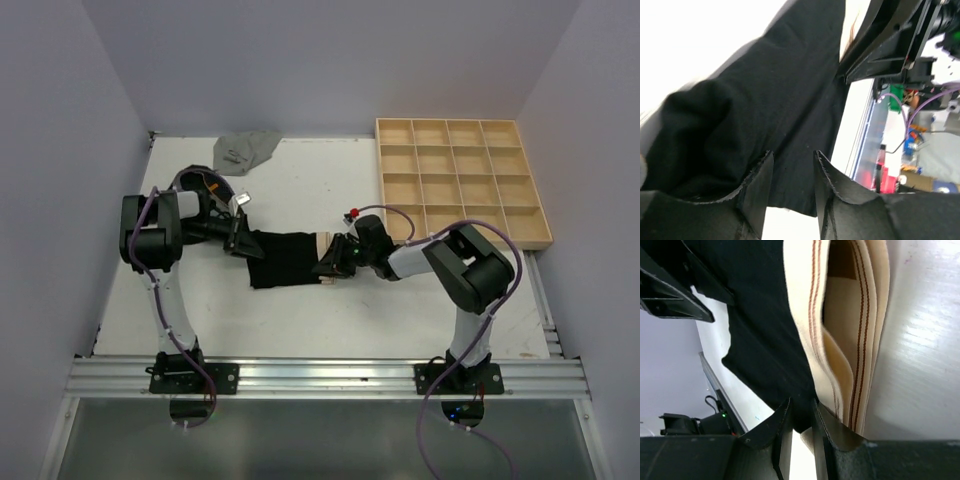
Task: Roll the underwear
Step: Fold the underwear
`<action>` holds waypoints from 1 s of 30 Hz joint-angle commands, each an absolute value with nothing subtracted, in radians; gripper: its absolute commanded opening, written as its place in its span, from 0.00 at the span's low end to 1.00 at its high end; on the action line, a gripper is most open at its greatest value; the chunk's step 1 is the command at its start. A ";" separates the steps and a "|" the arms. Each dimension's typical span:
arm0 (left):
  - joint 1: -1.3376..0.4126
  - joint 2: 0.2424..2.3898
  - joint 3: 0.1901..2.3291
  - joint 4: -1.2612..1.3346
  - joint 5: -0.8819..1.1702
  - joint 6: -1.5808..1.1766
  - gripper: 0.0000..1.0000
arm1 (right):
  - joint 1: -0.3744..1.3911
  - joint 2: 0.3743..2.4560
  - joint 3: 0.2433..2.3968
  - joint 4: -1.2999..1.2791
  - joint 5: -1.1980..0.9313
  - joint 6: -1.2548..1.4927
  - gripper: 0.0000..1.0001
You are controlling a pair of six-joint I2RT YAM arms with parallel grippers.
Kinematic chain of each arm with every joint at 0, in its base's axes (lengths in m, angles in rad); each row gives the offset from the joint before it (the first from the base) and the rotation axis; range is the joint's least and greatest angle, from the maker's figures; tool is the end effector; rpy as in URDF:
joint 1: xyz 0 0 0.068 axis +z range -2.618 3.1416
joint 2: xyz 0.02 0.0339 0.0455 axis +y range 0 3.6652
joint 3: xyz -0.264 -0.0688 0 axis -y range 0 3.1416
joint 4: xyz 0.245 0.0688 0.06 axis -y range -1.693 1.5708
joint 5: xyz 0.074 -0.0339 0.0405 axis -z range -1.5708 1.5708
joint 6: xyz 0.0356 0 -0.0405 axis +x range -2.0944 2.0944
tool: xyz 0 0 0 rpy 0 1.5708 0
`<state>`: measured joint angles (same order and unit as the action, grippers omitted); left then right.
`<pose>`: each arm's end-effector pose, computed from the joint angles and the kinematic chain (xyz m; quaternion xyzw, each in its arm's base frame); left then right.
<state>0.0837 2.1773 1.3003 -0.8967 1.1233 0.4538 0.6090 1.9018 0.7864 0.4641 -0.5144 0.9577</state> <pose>0.3567 -0.0023 0.0928 0.1019 0.8376 -0.5336 0.0580 0.2778 0.2151 0.1059 0.0392 0.8731 0.4643 0.1432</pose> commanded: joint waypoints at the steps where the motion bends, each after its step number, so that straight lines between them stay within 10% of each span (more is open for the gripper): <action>1: 0.058 2.151 1.328 -0.821 1.015 0.581 0.46 | 0.612 1.841 0.802 0.317 -0.495 0.857 0.25; 15: 0.052 1.596 1.115 -0.822 0.874 1.061 0.58 | 0.773 1.491 0.969 -0.233 -0.216 0.110 0.42; 30: 0.051 1.418 0.793 -0.718 0.859 1.569 0.56 | 0.926 1.618 0.934 -0.169 0.014 -0.256 0.43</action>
